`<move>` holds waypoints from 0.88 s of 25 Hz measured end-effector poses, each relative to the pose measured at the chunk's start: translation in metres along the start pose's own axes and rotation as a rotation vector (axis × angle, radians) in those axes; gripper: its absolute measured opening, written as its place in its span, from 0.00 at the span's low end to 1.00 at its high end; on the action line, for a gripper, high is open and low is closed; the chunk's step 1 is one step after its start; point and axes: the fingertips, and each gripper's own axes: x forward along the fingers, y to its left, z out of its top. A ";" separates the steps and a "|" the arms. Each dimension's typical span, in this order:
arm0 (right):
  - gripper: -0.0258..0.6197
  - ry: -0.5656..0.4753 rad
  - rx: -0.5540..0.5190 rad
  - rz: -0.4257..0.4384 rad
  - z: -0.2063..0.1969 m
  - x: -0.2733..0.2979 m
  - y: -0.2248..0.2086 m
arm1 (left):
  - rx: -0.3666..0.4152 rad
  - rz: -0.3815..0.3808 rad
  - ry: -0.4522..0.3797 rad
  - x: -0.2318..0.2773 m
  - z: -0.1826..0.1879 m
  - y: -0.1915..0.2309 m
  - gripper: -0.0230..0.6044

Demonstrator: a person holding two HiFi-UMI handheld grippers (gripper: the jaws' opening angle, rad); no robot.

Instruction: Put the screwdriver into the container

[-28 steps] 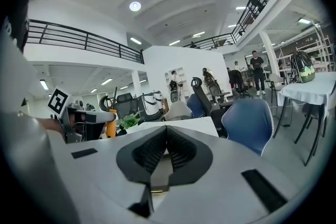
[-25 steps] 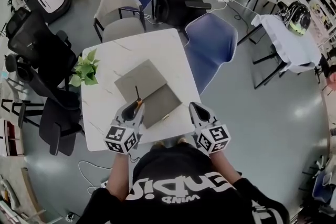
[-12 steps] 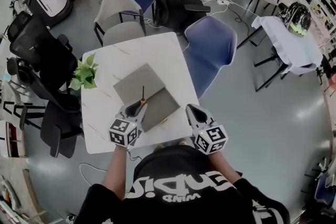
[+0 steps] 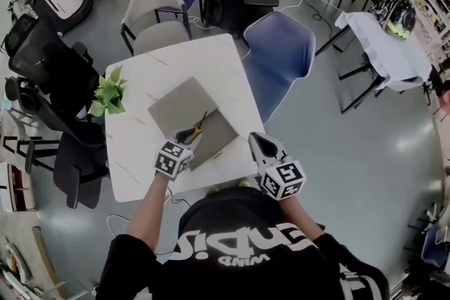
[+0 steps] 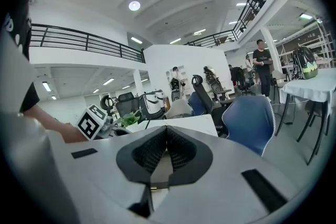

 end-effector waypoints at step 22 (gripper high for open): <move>0.06 0.011 0.034 -0.110 -0.014 -0.027 -0.026 | 0.050 -0.077 0.353 0.090 -0.083 -0.003 0.17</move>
